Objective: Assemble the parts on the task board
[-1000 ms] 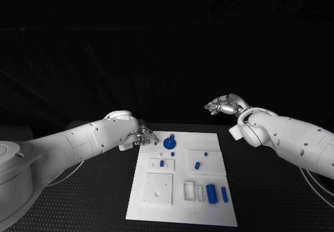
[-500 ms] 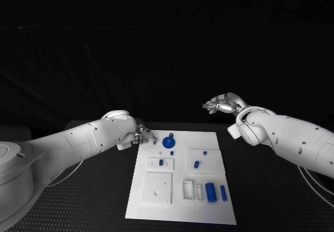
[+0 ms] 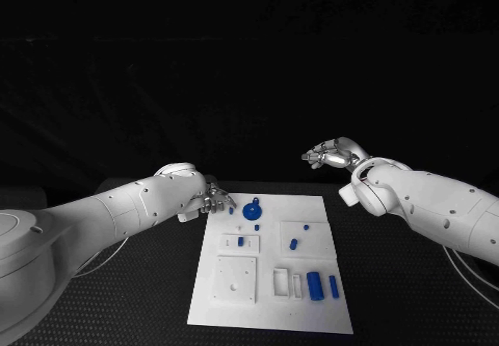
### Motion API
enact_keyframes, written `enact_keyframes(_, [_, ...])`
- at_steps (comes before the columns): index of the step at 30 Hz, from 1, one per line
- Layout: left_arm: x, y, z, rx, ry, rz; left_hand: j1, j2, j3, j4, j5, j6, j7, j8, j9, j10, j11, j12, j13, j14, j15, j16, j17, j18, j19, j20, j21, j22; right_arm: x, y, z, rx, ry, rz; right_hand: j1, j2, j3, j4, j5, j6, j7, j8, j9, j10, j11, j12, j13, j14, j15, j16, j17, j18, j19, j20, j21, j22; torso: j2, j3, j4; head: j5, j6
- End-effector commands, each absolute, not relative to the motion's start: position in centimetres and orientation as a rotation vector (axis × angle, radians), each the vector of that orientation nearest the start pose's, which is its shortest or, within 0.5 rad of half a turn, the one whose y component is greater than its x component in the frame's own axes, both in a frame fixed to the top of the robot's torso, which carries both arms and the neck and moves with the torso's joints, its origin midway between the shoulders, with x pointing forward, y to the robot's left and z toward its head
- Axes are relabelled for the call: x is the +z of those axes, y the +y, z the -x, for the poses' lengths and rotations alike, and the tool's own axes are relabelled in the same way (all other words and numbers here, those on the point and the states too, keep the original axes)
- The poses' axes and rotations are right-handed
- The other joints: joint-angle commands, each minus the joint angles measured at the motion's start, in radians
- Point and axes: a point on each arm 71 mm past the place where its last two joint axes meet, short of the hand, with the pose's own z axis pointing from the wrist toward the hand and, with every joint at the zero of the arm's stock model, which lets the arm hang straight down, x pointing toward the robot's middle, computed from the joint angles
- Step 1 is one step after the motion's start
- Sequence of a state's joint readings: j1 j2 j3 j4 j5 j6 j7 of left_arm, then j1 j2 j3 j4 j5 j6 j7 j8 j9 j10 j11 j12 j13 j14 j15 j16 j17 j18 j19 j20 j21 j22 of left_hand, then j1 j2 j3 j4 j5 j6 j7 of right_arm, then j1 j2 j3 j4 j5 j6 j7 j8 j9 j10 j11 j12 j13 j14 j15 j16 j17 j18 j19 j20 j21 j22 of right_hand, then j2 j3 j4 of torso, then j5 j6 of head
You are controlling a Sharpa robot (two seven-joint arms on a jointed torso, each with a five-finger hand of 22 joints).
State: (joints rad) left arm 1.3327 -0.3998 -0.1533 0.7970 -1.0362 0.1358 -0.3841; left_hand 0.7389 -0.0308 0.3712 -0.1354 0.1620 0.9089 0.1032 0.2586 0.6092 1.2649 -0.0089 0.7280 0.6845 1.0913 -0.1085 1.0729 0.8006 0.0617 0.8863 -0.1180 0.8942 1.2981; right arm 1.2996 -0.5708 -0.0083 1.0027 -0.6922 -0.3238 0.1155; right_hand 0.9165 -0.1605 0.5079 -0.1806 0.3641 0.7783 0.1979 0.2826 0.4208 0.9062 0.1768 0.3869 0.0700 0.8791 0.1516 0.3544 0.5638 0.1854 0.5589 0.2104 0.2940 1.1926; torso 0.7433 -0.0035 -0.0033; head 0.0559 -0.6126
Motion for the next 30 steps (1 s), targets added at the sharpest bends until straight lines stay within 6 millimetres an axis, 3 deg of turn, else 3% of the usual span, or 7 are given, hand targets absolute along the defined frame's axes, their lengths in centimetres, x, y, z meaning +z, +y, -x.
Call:
enact_keyframes(1, [-20.78,19.66,-60.11,-0.288,2.165,0.291,0.001,0.012,-0.001,-0.007,0.005,-0.006,-0.001,-0.003,0.002,-0.003,-0.002,0.004,0.002,-0.004,0.0,0.004,-0.002,-0.006,-0.003,-0.084,-0.003,0.002,-14.59,-22.11,-59.23,0.944,1.526,-0.554,-0.007,0.0,-0.005,-0.002,0.004,-0.007,0.019,0.005,-0.002,0.006,-0.001,-0.005,-0.001,0.003,0.006,-0.006,0.002,0.002,-0.006,0.003,-0.006,0.002,-0.001,0.0005,-0.0002,-0.001,0.002])
enact_keyframes(4, [-20.78,19.55,-60.14,-0.293,2.165,0.293,0.006,0.029,0.0,-0.012,0.007,-0.005,-0.001,-0.002,0.003,-0.002,-0.003,0.005,0.002,-0.003,-0.001,0.006,-0.002,-0.006,-0.002,-0.084,-0.002,0.004,-14.59,-22.0,-59.22,0.946,1.527,-0.553,-0.007,0.0,-0.005,-0.002,0.004,-0.007,0.019,0.005,-0.002,0.006,-0.001,-0.005,-0.001,0.003,0.006,-0.006,0.002,0.002,-0.006,0.004,-0.007,0.002,0.0,0.0003,0.0003,-0.002,0.004])
enact_keyframes(14, [-20.97,19.48,-60.18,-0.295,2.174,0.293,0.027,0.051,-0.003,-0.045,0.007,-0.003,-0.001,0.0,0.004,-0.002,-0.003,0.007,0.002,-0.004,-0.001,0.011,-0.006,-0.008,-0.001,-0.083,-0.003,0.011,-14.58,-22.0,-59.21,0.946,1.527,-0.553,-0.007,0.0,-0.005,-0.002,0.004,-0.007,0.019,0.005,-0.002,0.006,-0.001,-0.005,-0.001,0.003,0.006,-0.007,0.002,0.002,-0.006,0.004,-0.007,0.002,0.0,0.0004,0.0012,-0.006,0.003])
enact_keyframes(30, [-21.29,19.28,-60.24,-0.298,2.182,0.296,0.041,0.069,-0.003,-0.065,0.007,0.0,-0.002,0.002,0.004,0.0,-0.003,0.008,0.002,-0.004,-0.001,0.014,-0.008,-0.009,0.001,-0.083,-0.004,0.015,-14.57,-21.88,-59.19,0.949,1.528,-0.551,-0.006,0.0,-0.005,-0.002,0.004,-0.007,0.019,0.006,-0.002,0.007,-0.001,-0.005,-0.001,0.003,0.006,-0.007,0.002,0.002,-0.006,0.004,-0.008,0.003,0.0,-0.0003,0.001,-0.009,0.001])
